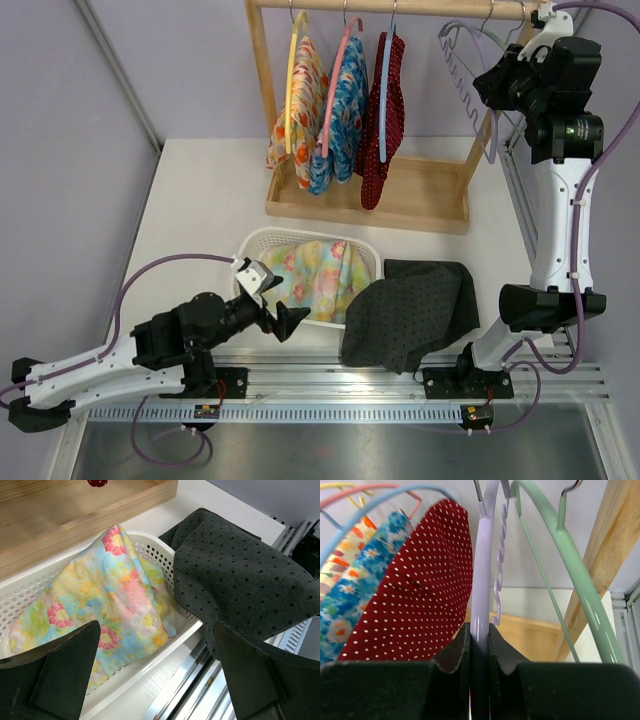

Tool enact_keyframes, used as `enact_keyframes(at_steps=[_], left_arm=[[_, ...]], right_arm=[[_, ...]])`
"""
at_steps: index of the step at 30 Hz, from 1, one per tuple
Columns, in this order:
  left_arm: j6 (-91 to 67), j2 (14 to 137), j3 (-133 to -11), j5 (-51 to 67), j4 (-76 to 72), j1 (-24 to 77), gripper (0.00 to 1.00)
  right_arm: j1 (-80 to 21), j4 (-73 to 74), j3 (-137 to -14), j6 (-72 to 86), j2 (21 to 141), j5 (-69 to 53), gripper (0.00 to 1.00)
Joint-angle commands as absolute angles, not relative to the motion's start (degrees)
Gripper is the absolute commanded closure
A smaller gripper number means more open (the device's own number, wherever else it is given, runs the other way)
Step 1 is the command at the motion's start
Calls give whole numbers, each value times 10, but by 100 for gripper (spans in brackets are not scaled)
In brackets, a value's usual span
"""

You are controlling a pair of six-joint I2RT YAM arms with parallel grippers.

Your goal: Remove the skirt from the hanger

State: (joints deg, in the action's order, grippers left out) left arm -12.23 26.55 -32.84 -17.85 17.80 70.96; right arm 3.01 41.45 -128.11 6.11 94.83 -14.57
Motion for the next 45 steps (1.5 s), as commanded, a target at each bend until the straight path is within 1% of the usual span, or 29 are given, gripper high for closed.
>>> enact_keyframes(at_steps=[1,5,8,9,12,13,14,16,17,18,20,21,22,24,25,26,27,29,32,33,34,37,40,43,45], left_arm=[[-107,273,-310,-181,117,710,1],[-84,302,-306,-158,71,710,1],[-56,331,-317,-135,48,709,1],[-38,357,-329,-121,27,709,1],[18,417,-351,-78,-12,710,1],[33,437,-359,-67,-22,711,1],[66,454,-379,-41,-38,710,1],[99,511,-402,-12,-48,710,1],[116,529,-432,-4,-55,710,1],[151,551,-447,47,-55,711,1],[186,609,-479,94,-48,710,1],[212,626,-511,138,-43,711,1],[223,644,-525,160,-39,711,1],[245,700,-572,211,-15,711,1],[250,741,-590,227,-3,712,1],[257,758,-611,248,27,713,1],[258,779,-643,257,45,716,1],[262,830,-678,270,87,720,1],[244,878,-743,256,143,731,1],[237,902,-756,247,151,738,1],[232,917,-772,241,158,742,1],[207,950,-785,207,158,755,1],[177,984,-796,172,157,764,1],[136,1034,-827,92,173,776,1],[92,1065,-872,-20,196,785,1]], right_arm=[[29,370,-1274,44,940,-141,100],[29,376,-1252,29,923,-146,100],[29,390,-1238,10,899,-164,78],[29,388,-1222,4,888,-171,62],[29,382,-1171,-29,825,-186,33],[29,383,-1159,-38,807,-188,19],[28,385,-1131,-46,773,-195,12],[29,396,-1101,-80,719,-218,4],[29,402,-1073,-95,702,-229,2],[29,414,-1057,-132,687,-242,1],[30,439,-1019,-179,632,-291,0],[29,448,-966,-248,609,-314,1],[30,475,-942,-283,573,-360,0],[30,540,-898,-349,554,-384,1],[30,546,-876,-357,528,-396,1],[29,547,-828,-368,515,-398,0],[30,547,-808,-368,504,-398,1],[30,546,-757,-364,478,-382,0],[34,487,-680,-310,446,-316,1],[40,448,-664,-264,442,-285,0],[46,431,-649,-245,438,-224,1],[60,377,-602,-173,435,-124,1],[80,345,-562,-143,420,-126,0],[104,310,-514,-114,403,-144,0],[112,295,-485,-101,393,-150,0]])
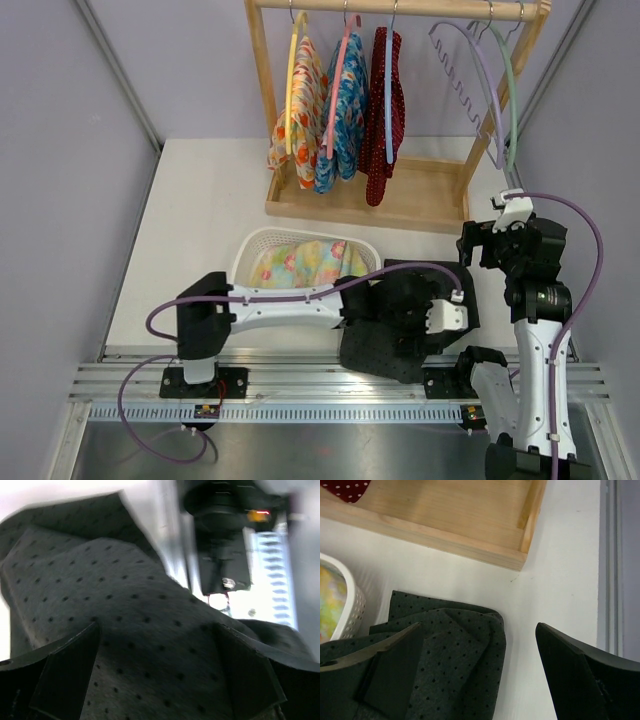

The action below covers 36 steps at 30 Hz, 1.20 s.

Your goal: Remove the skirt from the hanger

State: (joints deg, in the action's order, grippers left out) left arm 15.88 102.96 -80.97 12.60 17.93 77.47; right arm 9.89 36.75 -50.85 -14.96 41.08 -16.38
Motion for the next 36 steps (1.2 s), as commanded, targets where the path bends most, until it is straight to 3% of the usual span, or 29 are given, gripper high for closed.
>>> enact_keyframes(at_steps=[1,6,10,13,14,17,18,19,27,36], left_arm=[[82,1099,-888,-51,228,787,1],[36,1161,-933,-181,254,794,1],[47,1167,-879,-214,158,795,1],[62,1165,-829,-213,75,794,11],[75,1165,-819,-205,56,794,31],[95,1160,-787,-191,3,794,67],[100,1156,-777,-184,-22,795,89],[105,1138,-769,-181,-46,794,100],[141,931,-699,-174,-112,800,100],[199,722,-722,-350,-49,799,100]], right_arm=[[115,293,-479,-99,389,-156,0],[121,294,-476,-91,386,-163,0],[124,294,-475,-90,386,-157,1],[129,295,-475,-90,382,-155,1],[130,295,-474,-90,380,-155,0],[134,295,-472,-91,376,-151,0],[135,294,-472,-91,376,-149,1],[137,294,-472,-91,375,-147,1],[140,288,-470,-91,377,-126,0],[145,286,-471,-91,380,-123,1]])
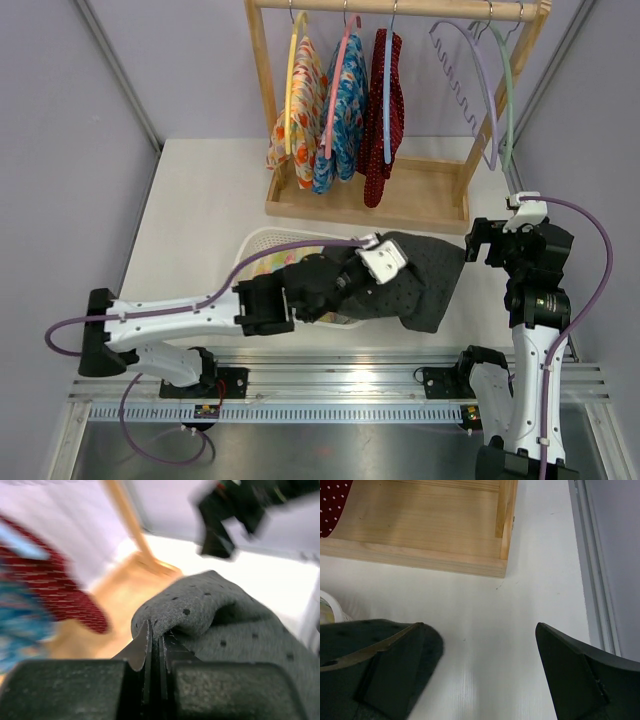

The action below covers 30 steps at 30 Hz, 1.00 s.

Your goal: Remove the skirt from the hanger

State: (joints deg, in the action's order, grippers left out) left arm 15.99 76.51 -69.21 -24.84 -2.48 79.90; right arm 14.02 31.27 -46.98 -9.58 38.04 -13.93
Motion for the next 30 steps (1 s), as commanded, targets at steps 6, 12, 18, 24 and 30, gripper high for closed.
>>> enact_keyframes(at_steps=[6,12,18,24,30], left_arm=[[235,672,-792,-450,13,791,100],[228,622,-782,-502,49,783,100],[94,563,-769,-528,147,778,100],[-83,509,-789,-558,285,773,100],[-221,475,-809,-630,417,772,100]], right_arm=[[149,286,-469,-90,379,-121,0],[151,284,-468,-91,379,-120,1],[153,283,-468,-91,379,-120,1],[155,281,-467,-91,381,-119,1],[157,280,-467,-91,381,-120,0]])
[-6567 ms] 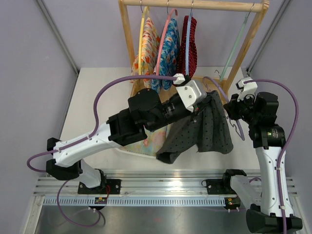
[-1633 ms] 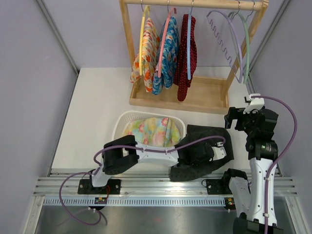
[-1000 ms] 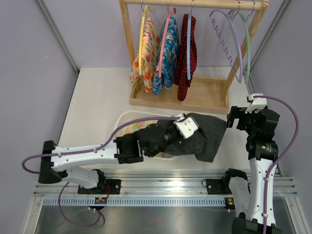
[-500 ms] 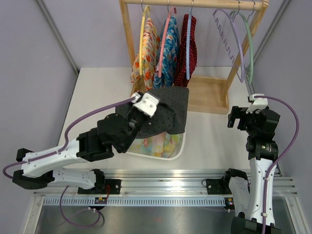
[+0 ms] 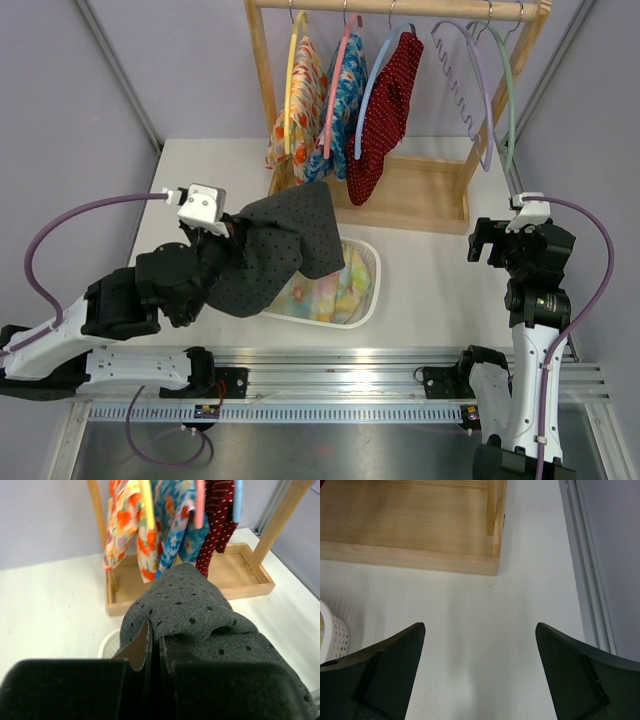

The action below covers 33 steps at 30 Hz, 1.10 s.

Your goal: Remove the skirt from the hanger

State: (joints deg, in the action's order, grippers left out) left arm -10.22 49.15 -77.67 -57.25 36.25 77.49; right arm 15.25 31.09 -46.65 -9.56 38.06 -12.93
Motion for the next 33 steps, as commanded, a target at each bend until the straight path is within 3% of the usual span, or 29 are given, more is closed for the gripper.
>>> enact_keyframes(at_steps=[1,5,11,15,21,33], left_arm=[[-232,472,-810,-635,427,772,100],[-301,472,-809,-645,476,770,100],[-326,482,-774,-585,427,719,100],[-360,514,-707,-398,368,599,100],[-402,604,-662,-245,285,436,100],[-467,758,-458,-106,129,410,100]], right_arm=[[157,280,-467,-91,381,-120,1],[158,280,-467,-91,382,-120,1],[160,280,-466,-91,379,-122,1],[160,280,-466,-90,378,-122,1],[162,281,-464,-91,368,-120,1],[163,285,-466,-97,367,-129,0]])
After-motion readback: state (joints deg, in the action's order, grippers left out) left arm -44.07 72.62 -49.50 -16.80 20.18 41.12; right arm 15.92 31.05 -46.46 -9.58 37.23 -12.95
